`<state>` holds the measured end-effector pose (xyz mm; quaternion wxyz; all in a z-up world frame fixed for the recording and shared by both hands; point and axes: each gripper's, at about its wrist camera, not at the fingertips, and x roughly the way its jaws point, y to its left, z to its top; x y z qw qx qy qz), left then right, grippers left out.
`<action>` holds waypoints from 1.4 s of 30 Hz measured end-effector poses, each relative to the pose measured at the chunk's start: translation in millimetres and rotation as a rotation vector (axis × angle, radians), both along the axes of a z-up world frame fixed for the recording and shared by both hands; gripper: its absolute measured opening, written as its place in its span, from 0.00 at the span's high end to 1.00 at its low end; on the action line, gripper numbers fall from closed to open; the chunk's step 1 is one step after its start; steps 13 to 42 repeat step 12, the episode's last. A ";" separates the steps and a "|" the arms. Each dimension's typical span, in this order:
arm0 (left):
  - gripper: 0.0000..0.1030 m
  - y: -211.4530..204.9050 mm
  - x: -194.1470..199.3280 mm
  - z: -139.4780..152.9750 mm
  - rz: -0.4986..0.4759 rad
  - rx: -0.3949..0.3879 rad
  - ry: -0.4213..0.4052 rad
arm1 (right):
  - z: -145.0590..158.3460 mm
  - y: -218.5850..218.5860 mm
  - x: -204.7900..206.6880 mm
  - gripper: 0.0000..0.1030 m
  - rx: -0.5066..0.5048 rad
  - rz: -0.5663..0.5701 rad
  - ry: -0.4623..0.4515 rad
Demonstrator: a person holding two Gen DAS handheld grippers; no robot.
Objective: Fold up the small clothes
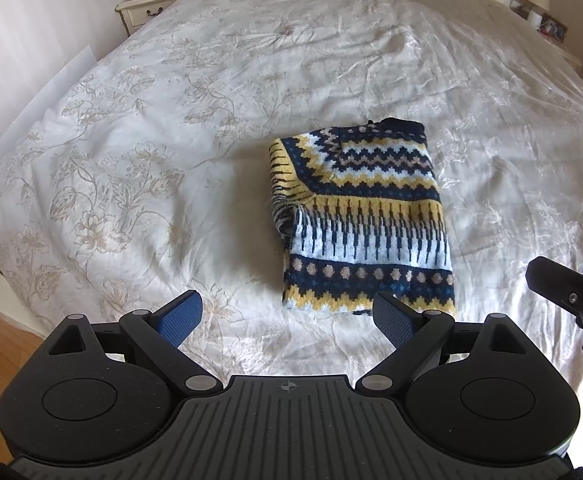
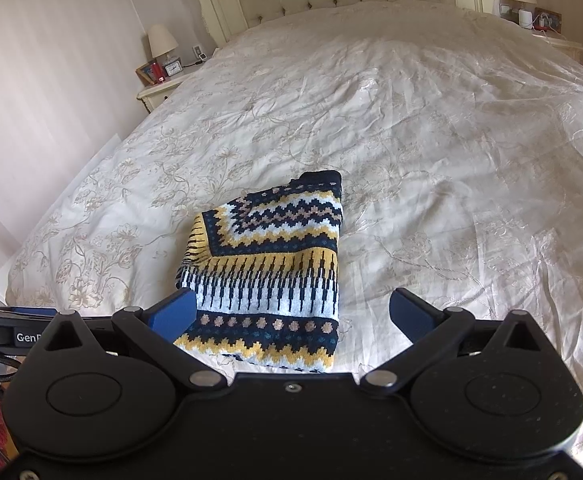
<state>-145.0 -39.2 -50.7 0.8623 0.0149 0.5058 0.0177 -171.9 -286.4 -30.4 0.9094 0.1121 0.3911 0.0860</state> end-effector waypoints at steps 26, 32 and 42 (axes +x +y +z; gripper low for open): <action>0.10 -1.6 2.4 0.2 -0.001 0.014 0.001 | -2.4 -0.6 2.2 0.01 0.000 0.005 0.006; 0.10 -1.6 2.4 0.2 -0.001 0.014 0.001 | -2.4 -0.6 2.2 0.01 0.000 0.005 0.006; 0.10 -1.6 2.4 0.2 -0.001 0.014 0.001 | -2.4 -0.6 2.2 0.01 0.000 0.005 0.006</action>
